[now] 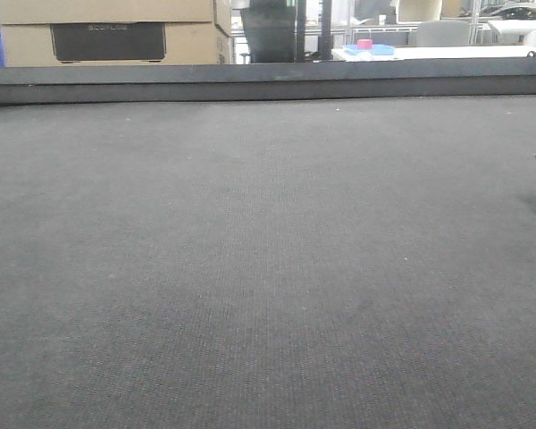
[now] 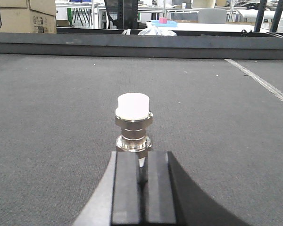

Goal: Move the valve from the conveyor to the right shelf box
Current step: 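Lower both open grippers toward the two white-and-chrome valves on the conveyor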

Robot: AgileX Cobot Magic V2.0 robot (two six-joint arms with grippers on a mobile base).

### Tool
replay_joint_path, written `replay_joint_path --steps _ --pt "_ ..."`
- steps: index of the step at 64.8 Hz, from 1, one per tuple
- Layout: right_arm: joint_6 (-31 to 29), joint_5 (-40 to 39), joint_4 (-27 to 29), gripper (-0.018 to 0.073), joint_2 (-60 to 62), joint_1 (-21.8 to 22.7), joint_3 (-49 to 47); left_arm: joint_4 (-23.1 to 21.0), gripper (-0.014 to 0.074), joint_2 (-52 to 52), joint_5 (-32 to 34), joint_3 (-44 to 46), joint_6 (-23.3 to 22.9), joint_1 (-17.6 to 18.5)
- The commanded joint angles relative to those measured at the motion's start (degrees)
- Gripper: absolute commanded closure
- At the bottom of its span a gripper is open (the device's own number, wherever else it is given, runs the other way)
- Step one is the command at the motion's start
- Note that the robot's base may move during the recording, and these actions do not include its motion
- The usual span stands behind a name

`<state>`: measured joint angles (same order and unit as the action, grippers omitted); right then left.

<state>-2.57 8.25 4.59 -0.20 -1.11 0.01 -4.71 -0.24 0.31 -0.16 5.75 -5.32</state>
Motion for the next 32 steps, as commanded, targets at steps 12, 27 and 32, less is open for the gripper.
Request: replay_joint_path --steps 12,27,32 --pt "0.07 -1.16 0.04 0.0722 0.2 -0.02 -0.01 -0.27 0.0707 0.24 1.06 0.16 -0.41 -0.23" --pt "0.07 -1.16 0.04 0.0722 0.2 -0.02 -0.01 -0.27 0.0707 0.24 1.06 0.16 -0.41 -0.23" --pt "0.07 -1.84 0.04 0.0722 0.2 -0.02 -0.01 -0.27 0.0707 0.24 1.24 0.16 -0.41 -0.23"
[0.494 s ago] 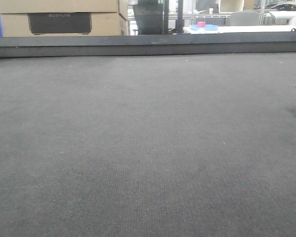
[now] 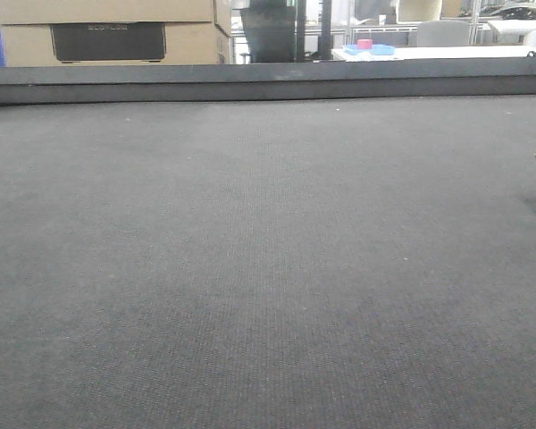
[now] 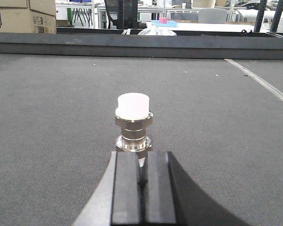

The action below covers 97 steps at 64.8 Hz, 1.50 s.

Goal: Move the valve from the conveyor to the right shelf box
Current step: 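Lower both open grippers toward the two white-and-chrome valves on the conveyor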

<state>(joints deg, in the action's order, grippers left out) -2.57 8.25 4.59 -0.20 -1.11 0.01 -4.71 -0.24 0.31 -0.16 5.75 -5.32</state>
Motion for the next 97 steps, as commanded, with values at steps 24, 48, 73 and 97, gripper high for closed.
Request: replay_joint_path --steps 24,48,73,97 --pt "0.07 -14.35 0.04 0.0722 0.2 -0.02 -0.01 -0.4 0.0707 0.24 5.06 0.16 -0.41 -0.23" --pt "0.07 -0.76 0.04 0.0629 -1.77 -0.02 -22.49 1.55 0.0669 -5.11 -12.21 22.63 -0.41 -0.23" --pt "0.07 5.82 -1.81 -0.0009 -18.01 -0.02 -29.1 2.24 0.0057 -24.74 -29.15 39.92 -0.41 0.05" --pt "0.07 31.3 -1.92 -0.0009 -39.66 -1.22 -49.4 1.22 -0.0001 -28.53 -29.5 40.3 -4.34 5.21"
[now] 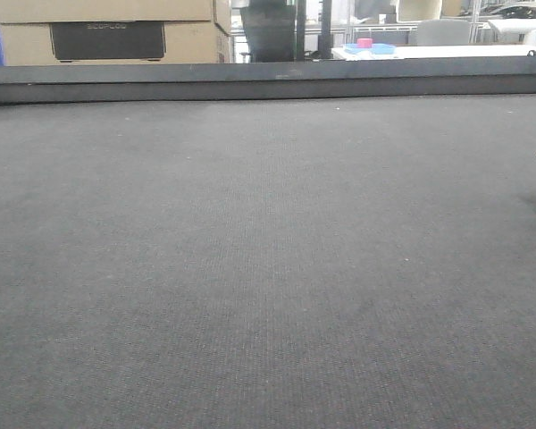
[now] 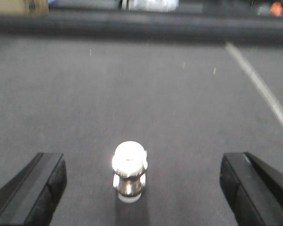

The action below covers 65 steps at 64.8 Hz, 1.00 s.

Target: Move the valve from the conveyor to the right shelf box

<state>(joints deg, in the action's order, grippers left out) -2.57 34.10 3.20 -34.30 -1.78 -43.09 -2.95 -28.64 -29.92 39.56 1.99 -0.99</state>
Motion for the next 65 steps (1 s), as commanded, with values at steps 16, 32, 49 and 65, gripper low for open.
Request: replay_joint_path --steps 16,32,49,65 --pt "0.07 27.33 -2.27 -0.0009 -27.07 -0.61 -27.81 -0.54 -0.0001 -0.13 -1.78 0.58 -0.58 2.43" --pt "-0.89 31.73 -2.8 -0.0009 -38.84 -0.61 -36.18 -0.54 -0.0001 -3.02 -9.6 6.62 -0.67 2.43" --pt "-1.45 31.74 -2.8 -0.0009 -43.5 -0.61 -36.18 1.14 0.002 -15.42 -22.62 20.61 -0.8 2.43" --pt "-2.18 31.01 -2.13 -0.0009 -47.67 -0.61 -36.18 3.73 0.0028 -27.4 -31.13 26.47 -1.99 2.31"
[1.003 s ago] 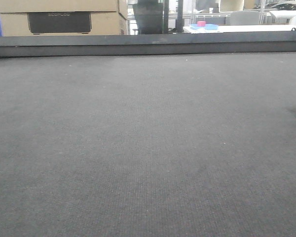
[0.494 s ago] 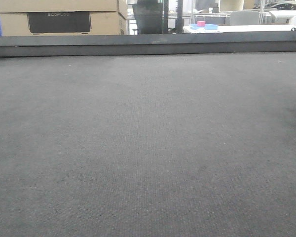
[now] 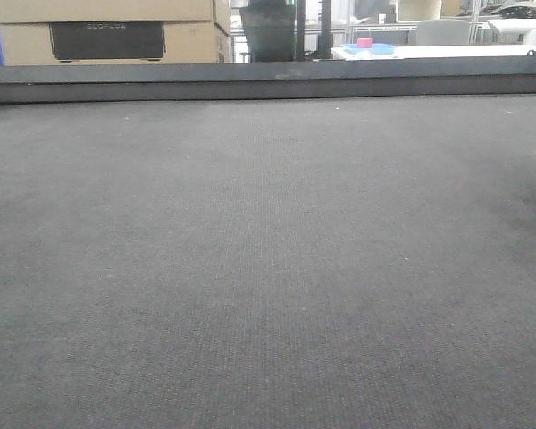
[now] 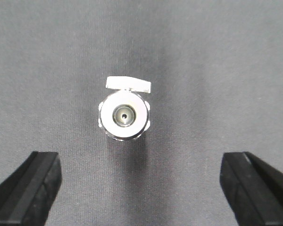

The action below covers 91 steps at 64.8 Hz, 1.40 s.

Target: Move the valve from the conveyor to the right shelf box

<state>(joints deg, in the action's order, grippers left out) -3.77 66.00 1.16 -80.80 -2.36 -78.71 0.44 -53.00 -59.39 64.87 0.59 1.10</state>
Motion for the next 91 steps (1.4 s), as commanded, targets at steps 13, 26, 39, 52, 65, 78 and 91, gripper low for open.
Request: replay_joint_path --steps 13,26,39,52,65,78,91 --pt "-2.39 -1.02 1.93 -0.0009 -4.95 -0.03 -0.56 0.34 0.0028 -7.78 -1.69 1.16 -0.59 0.23" --pt "-2.5 -2.33 2.46 -0.0009 -9.73 -0.06 -0.56 0.34 0.0028 -8.0 -0.85 1.16 -0.59 0.23" --pt "-2.75 -3.61 2.46 -0.0009 -15.11 -0.06 -0.56 0.34 0.0028 -8.0 -0.85 1.16 -0.59 0.23" --pt "-3.34 -4.59 2.46 -0.0009 -19.21 -0.06 -0.56 0.34 0.0028 -8.0 -0.85 1.16 -0.59 0.23" --pt "-3.34 -5.45 2.46 0.0037 -20.59 -0.06 -0.56 0.34 0.0028 -8.0 -0.85 1.16 -0.59 0.23" --pt "-3.34 -4.8 2.31 0.0538 -20.74 -0.06 -0.56 0.34 0.0028 -8.0 -1.26 1.16 -0.59 0.23" --pt "-3.34 -3.72 2.08 0.0713 -18.36 -0.06 -0.66 1.26 0.0028 -8.0 -3.48 1.81 -0.59 0.23"
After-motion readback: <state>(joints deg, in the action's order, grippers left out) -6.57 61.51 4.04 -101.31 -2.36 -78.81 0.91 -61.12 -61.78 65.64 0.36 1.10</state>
